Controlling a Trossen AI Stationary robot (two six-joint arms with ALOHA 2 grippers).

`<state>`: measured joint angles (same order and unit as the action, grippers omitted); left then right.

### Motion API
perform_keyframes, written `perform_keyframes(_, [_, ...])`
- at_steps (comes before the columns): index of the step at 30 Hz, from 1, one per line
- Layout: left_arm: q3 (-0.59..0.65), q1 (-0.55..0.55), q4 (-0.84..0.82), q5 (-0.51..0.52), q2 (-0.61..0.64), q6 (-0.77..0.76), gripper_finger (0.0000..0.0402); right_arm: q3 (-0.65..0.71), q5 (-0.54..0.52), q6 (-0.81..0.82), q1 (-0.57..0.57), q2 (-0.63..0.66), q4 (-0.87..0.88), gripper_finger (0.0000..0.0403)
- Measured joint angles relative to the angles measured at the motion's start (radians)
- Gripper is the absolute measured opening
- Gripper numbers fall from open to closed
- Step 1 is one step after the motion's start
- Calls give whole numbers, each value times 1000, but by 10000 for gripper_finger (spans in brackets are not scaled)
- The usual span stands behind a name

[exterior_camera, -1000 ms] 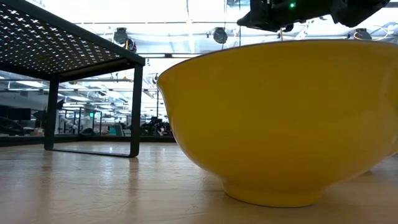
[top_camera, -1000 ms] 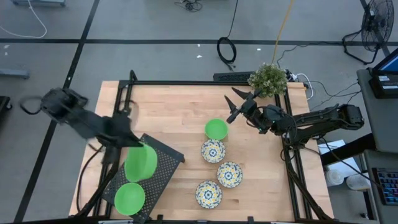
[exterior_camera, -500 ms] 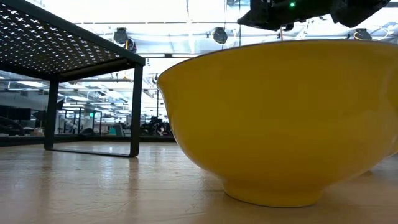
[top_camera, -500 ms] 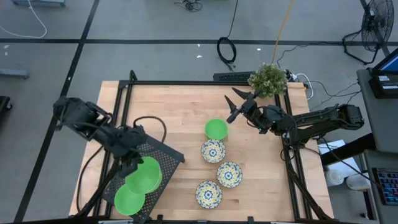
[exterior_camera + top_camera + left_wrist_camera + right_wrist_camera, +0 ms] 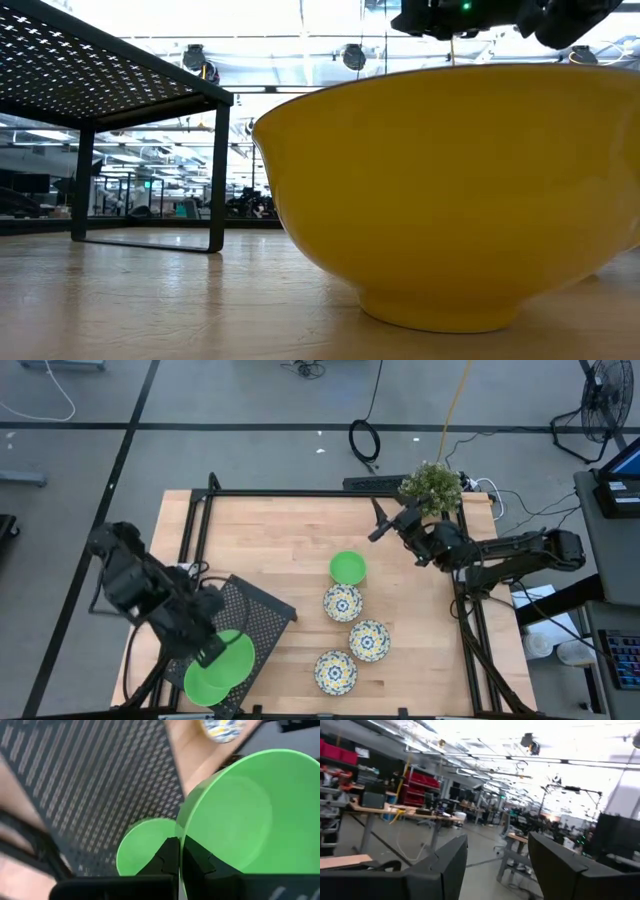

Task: Pick & Place Mini bowls
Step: Stack the bottom green bowl on the green bowl on the shelf

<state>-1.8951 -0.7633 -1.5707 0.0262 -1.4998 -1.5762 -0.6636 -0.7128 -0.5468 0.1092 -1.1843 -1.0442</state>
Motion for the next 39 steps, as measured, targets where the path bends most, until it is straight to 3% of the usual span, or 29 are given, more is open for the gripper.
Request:
perform_keyframes(5, [80,-68,-1,-42,0,-208,3,0,124,38,35,0,-14,196])
perform_keyframes(10, [111,-130,0,1,0,-343,3,0,224,86,59,0,-35,196])
perform_keyframes(18, [171,-244,0,11,0,-593,3,0,244,90,76,0,-36,196])
perform_keyframes(22, [179,-322,-1,70,0,-702,3,0,245,90,76,0,-17,196])
perform_keyframes(28, [179,-406,-1,198,-24,-722,3,0,244,101,76,0,1,196])
perform_keyframes(39, [179,-458,1,204,-121,-711,3,0,244,128,73,0,8,196])
